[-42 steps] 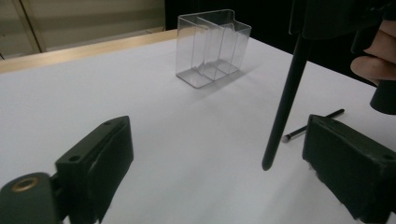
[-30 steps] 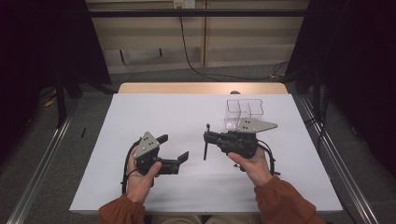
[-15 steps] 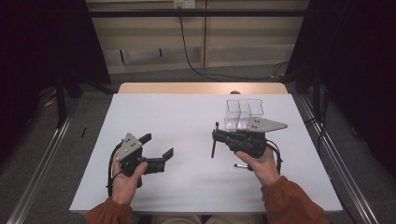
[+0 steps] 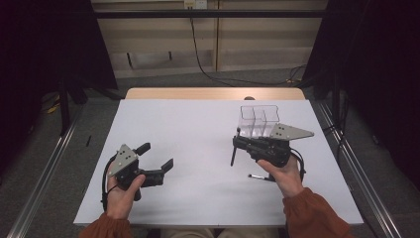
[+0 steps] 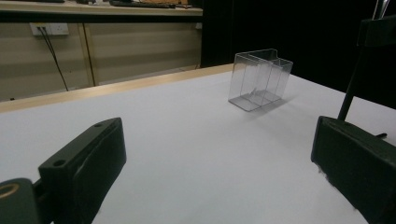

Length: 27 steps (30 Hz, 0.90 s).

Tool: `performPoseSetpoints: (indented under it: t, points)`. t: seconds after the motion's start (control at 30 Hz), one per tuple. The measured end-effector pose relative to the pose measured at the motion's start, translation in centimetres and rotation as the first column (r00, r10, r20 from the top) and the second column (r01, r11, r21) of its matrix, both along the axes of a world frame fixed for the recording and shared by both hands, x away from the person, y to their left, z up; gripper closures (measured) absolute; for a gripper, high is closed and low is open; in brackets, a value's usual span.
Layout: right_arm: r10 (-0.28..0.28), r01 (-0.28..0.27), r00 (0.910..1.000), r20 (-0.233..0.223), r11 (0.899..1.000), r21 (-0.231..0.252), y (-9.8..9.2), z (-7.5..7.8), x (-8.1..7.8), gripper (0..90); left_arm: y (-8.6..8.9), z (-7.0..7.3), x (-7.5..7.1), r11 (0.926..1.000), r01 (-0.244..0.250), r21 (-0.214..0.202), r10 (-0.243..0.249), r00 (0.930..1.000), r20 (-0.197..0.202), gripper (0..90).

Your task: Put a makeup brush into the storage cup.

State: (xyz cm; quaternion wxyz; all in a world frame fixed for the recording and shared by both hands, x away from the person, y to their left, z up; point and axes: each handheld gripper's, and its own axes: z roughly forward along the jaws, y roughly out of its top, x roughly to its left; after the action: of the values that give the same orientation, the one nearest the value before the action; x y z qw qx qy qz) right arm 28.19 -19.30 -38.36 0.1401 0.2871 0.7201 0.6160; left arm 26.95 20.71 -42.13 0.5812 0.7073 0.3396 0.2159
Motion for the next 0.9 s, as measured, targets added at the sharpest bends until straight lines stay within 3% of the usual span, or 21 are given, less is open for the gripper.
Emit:
performPoseSetpoints:
  t: [0.4, 0.5, 0.9]
  points:
    - [-0.05, 0.05, 0.9987, -0.002, 0.999, -0.008, -1.8, -0.2, 0.0, 84.1, 2.5, -0.3, -1.1, 0.9993, -0.034, -0.013, 0.034, 0.9994, 0.007, 3.0]
    - [-0.064, 0.064, 0.9979, -0.006, 0.998, -0.008, -2.2, -0.2, 0.2, 84.2, 3.0, -0.7, -1.3, 0.9997, -0.021, -0.014, 0.021, 0.9997, 0.01, 2.2]
    - [-0.122, 0.122, 0.9925, -0.006, 0.992, -0.015, -3.6, 0.2, 1.5, 84.1, 3.5, -1.4, -1.8, 0.9997, -0.023, -0.003, 0.023, 0.9995, 0.021, 2.0]
